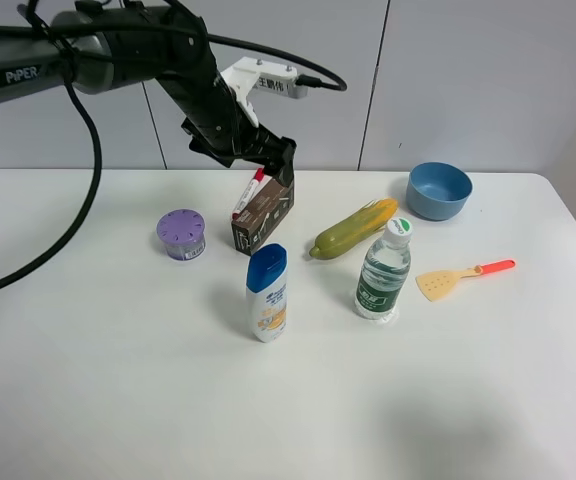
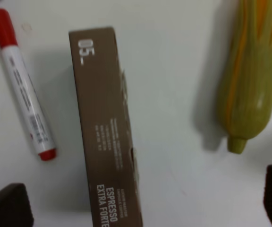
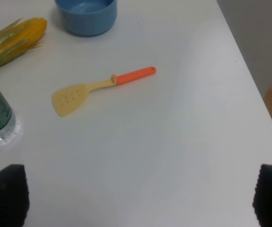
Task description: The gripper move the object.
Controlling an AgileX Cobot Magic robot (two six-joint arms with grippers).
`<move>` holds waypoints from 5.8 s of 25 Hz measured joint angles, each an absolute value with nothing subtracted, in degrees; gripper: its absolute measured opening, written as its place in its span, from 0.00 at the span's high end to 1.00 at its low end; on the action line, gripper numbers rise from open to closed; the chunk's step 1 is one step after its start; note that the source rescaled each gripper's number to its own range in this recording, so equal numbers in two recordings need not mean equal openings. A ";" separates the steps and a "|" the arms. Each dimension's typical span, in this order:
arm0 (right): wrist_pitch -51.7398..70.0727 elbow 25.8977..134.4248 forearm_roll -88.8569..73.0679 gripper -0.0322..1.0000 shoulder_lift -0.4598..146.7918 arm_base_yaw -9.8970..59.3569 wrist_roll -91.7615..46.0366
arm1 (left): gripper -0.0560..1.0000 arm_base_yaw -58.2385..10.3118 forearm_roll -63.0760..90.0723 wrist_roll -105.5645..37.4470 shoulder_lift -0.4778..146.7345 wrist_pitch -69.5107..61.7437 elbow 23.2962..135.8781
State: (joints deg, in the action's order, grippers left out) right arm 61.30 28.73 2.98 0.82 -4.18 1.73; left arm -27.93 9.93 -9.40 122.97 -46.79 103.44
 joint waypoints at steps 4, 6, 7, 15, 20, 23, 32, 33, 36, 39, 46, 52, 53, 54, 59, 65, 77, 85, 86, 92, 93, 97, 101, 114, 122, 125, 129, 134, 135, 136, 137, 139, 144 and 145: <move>61.30 28.73 2.98 0.00 0.82 -4.18 1.73 | 0.00 -27.93 10.02 -11.29 126.29 -45.39 103.44; 61.30 28.73 2.98 0.00 0.82 -4.18 1.73 | 0.00 -27.93 10.06 -11.74 127.61 -44.29 103.44; 61.30 28.73 2.98 0.00 0.82 -4.18 1.73 | 0.00 -27.93 10.06 -11.78 127.96 -43.66 103.44; 61.30 28.73 2.98 0.00 0.82 -4.18 1.73 | 0.00 -27.93 9.93 -12.20 131.46 -36.23 103.47; 61.30 28.73 2.98 0.00 0.82 -4.18 1.73 | 0.00 -27.93 9.54 -12.76 134.09 -33.19 103.47; 61.30 28.73 2.98 0.00 0.82 -4.18 1.73 | 0.00 -27.93 9.40 -12.80 135.39 -32.71 103.47; 61.30 28.73 2.98 0.00 0.82 -4.18 1.73 | 0.02 -27.93 9.34 -12.82 137.86 -30.29 103.54; 61.30 28.73 2.98 0.00 0.82 -4.18 1.73 | 0.06 -27.93 9.34 -12.82 137.88 -30.29 103.54; 61.30 28.73 2.98 0.00 0.82 -4.18 1.73 | 0.48 -27.93 9.34 -12.82 137.88 -30.29 103.54; 61.30 28.73 2.98 0.00 0.82 -4.18 1.73 | 0.95 -28.06 8.20 -13.01 137.47 -30.32 103.54; 61.30 28.73 2.98 0.00 0.82 -4.18 1.73 | 0.93 -29.53 1.90 -12.05 125.68 -34.48 103.54; 61.30 28.73 2.98 0.00 0.82 -4.18 1.73 | 0.93 -29.54 -1.22 -2.02 112.57 -45.21 103.62; 61.30 28.73 2.98 0.00 0.82 -4.18 1.73 | 0.93 -29.04 -2.22 0.53 110.99 -47.64 103.62; 61.30 28.73 2.98 0.00 0.82 -4.18 1.73 | 0.93 -28.42 -3.64 2.74 109.78 -50.15 103.62; 61.30 28.73 2.98 0.00 0.82 -4.18 1.73 | 0.93 -23.83 -8.23 12.83 101.55 -54.35 95.83; 61.30 28.73 2.98 0.00 0.82 -4.18 1.73 | 0.93 -17.03 -7.83 14.26 89.68 -40.25 73.20; 61.30 28.73 2.98 0.00 0.82 -4.18 1.73 | 0.93 -14.06 2.73 16.60 86.44 -18.96 41.37; 61.30 28.73 2.98 0.00 0.82 -4.18 1.73 | 0.93 -14.06 3.23 16.60 86.44 -10.12 33.08; 61.30 28.73 2.98 0.00 0.82 -4.18 1.73 | 0.93 -14.06 3.23 16.60 86.44 -10.12 32.53; 61.30 28.73 2.98 0.00 0.82 -4.18 1.73 | 0.93 -16.53 0.00 14.59 86.64 -8.96 31.29; 61.30 28.73 2.98 0.00 0.82 -4.18 1.73 | 0.93 -17.05 0.00 14.07 86.98 -8.72 31.29; 61.30 28.73 2.98 0.00 0.82 -4.18 1.73 | 0.93 -18.58 -0.85 13.62 90.05 -7.49 31.29; 61.30 28.73 2.98 0.00 0.82 -4.18 1.73 | 0.93 -19.94 -0.86 13.62 93.49 -5.37 31.18; 61.30 28.73 2.98 0.00 0.82 -4.18 1.73 | 0.24 -20.00 -0.90 11.79 95.49 -1.15 31.18; 61.30 28.73 2.98 0.00 0.82 -4.18 1.73 | 0.01 -20.00 -0.90 12.73 94.16 -1.09 31.12; 61.30 28.73 2.98 0.00 0.82 -4.18 1.73 | 0.01 -20.00 -0.90 14.99 88.17 -2.39 31.18; 61.30 28.73 2.98 0.00 0.82 -4.18 1.73 | 0.01 -20.00 -0.90 15.00 79.04 -10.81 34.48; 61.30 28.73 2.98 0.00 0.82 -4.18 1.73 | 0.01 -17.04 -2.36 5.73 72.20 -27.66 43.59; 61.30 28.73 2.98 0.00 0.82 -4.18 1.73 | 0.01 -15.72 -3.20 2.77 71.54 -30.93 45.88; 61.30 28.73 2.98 0.00 0.82 -4.18 1.73 | 0.01 -14.02 -4.32 0.00 71.12 -33.72 48.03; 61.30 28.73 2.98 0.00 0.82 -4.18 1.73 | 0.01 -11.84 -5.42 -2.53 70.97 -35.69 49.70; 61.30 28.73 2.98 0.00 0.82 -4.18 1.73 | 0.01 -7.14 -6.59 -7.43 70.74 -38.74 52.74; 61.30 28.73 2.98 0.00 0.82 -4.18 1.73 | 0.01 3.95 -6.37 -12.09 66.91 -40.41 54.22; 61.30 28.73 2.98 0.00 0.82 -4.18 1.73 | 0.01 5.27 -5.96 -12.28 65.25 -41.07 54.22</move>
